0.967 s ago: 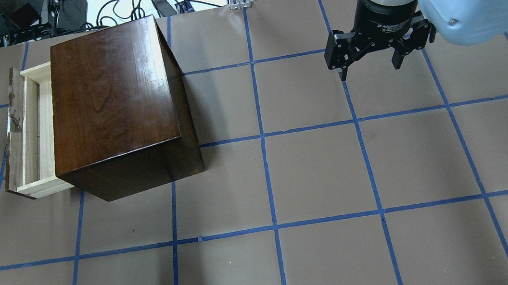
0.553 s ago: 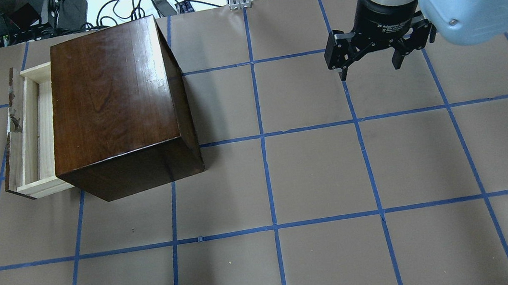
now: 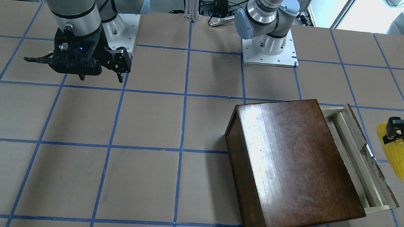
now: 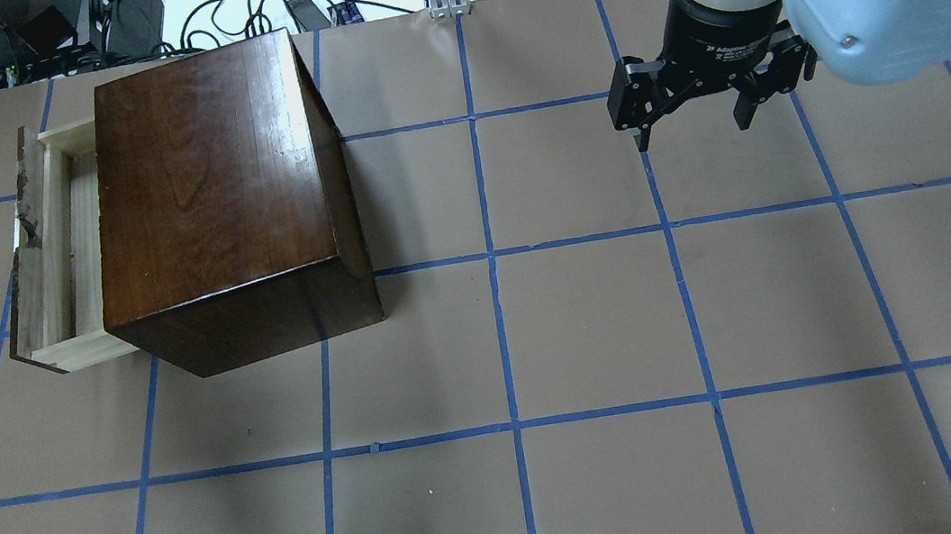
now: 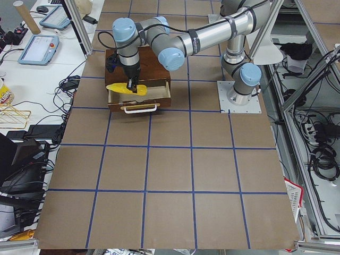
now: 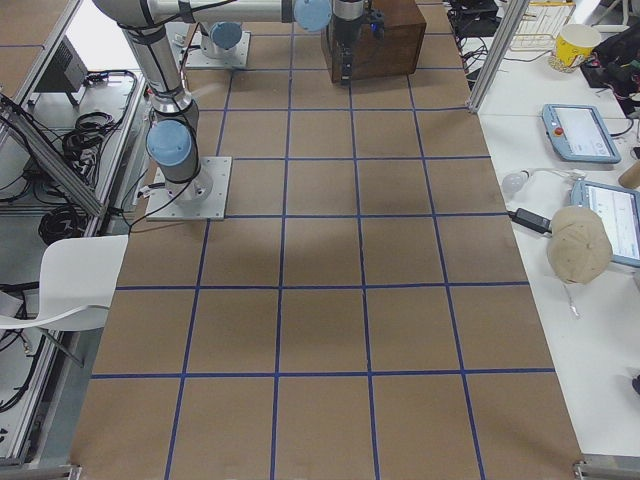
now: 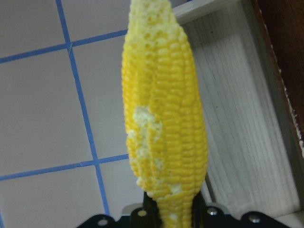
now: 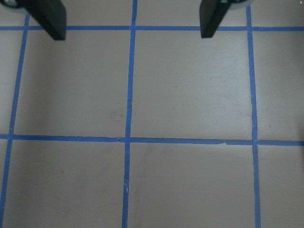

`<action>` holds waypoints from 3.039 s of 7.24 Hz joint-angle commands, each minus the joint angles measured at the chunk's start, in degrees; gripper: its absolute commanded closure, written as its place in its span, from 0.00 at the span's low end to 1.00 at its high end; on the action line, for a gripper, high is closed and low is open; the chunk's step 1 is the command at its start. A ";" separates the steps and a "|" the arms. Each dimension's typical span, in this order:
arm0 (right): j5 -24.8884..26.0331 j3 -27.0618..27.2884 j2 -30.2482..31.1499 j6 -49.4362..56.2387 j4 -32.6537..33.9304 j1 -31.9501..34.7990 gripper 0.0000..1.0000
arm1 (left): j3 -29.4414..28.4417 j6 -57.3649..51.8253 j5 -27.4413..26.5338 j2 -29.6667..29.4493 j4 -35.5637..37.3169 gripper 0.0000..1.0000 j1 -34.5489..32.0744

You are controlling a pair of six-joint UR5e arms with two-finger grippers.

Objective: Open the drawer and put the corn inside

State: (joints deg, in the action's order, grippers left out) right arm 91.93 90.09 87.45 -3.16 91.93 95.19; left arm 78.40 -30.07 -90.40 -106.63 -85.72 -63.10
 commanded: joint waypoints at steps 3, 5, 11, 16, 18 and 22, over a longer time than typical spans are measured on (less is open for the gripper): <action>0.00 0.00 0.00 0.00 0.00 0.00 0.00 | 6.04 10.47 4.62 -0.59 -0.50 1.00 -0.63; 0.00 0.00 0.00 0.00 0.00 0.00 0.00 | 7.99 9.77 4.09 -0.68 -0.24 0.87 -0.10; 0.00 0.00 0.00 0.00 0.00 0.09 0.00 | 7.21 7.92 0.40 -0.33 -0.50 0.00 0.08; 0.00 0.00 0.00 0.00 0.00 0.00 0.00 | 0.73 8.44 0.31 3.96 -7.15 0.00 -1.58; 0.00 0.00 0.00 0.00 0.00 0.00 0.00 | 0.17 11.59 0.31 8.52 -9.81 0.00 -7.88; 0.00 0.00 0.00 0.00 0.00 0.00 0.00 | 1.31 18.55 -2.24 13.38 -11.05 0.00 -25.54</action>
State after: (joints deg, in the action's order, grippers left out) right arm 91.93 90.09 87.45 -3.16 91.93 95.19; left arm 79.46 -13.00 -92.22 -94.14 -96.63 -83.35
